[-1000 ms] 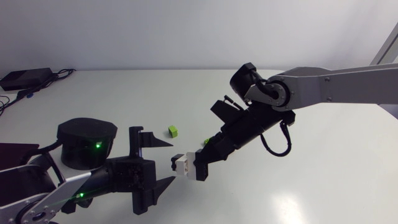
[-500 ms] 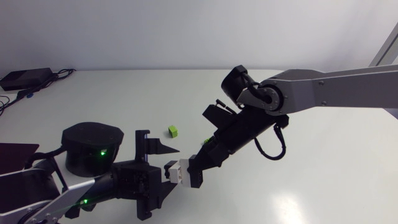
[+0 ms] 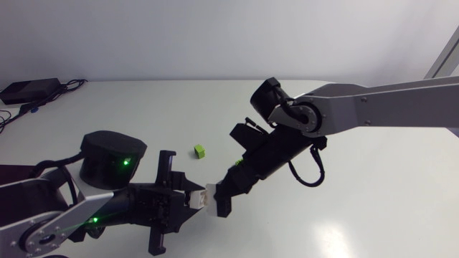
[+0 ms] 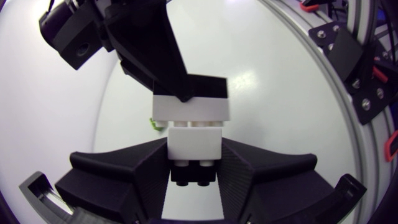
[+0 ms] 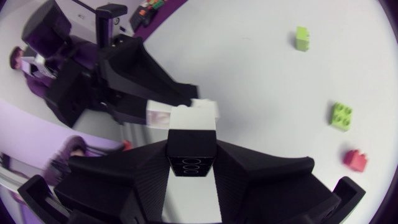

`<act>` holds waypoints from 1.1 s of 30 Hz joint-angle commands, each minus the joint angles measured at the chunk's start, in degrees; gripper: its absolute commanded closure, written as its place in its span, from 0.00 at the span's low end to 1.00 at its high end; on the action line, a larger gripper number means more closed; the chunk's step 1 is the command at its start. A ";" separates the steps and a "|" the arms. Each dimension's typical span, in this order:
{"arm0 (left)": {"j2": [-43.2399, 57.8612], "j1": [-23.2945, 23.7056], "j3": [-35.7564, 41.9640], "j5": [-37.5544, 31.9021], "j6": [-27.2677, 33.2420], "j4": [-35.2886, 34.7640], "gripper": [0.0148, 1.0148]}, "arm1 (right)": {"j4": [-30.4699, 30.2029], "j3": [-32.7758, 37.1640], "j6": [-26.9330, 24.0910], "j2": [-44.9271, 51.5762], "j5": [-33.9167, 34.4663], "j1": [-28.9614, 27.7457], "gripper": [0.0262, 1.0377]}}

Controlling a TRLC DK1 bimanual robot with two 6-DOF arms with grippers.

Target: Disassemble duplo

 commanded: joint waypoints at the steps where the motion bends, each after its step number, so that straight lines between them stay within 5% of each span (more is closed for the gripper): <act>1: 1.57 1.65 1.79 2.13 0.86 -3.20 0.84 | 1.74 -2.37 -4.13 -1.66 2.44 2.35 0.76; 8: 1.04 5.16 2.14 2.83 3.59 -5.13 0.84 | 2.88 -5.36 -8.44 -4.03 10.35 1.91 0.76; 12: 1.30 8.24 2.14 3.18 3.59 -3.55 0.84 | 9.30 -9.84 -9.41 -5.79 19.49 1.21 0.76; 17: 7.45 9.82 2.49 3.45 -3.71 2.69 0.82 | 19.14 -15.29 -9.14 -5.17 24.94 1.91 0.76; 20: 13.25 10.52 4.42 3.80 -5.55 2.95 0.78 | 19.93 -15.91 -8.26 -6.05 24.94 3.32 0.76; 23: 15.80 10.08 4.16 5.82 -5.99 3.04 0.65 | 19.05 -16.08 -7.65 -9.22 24.85 4.72 0.76; 29: 18.44 8.41 3.81 5.91 -6.87 4.53 0.20 | 15.45 -16.35 -7.38 -15.46 23.89 5.43 0.76; 33: 19.41 8.24 3.81 5.91 -6.96 5.50 0.09 | 14.75 -16.87 -7.38 -17.04 22.48 5.43 0.76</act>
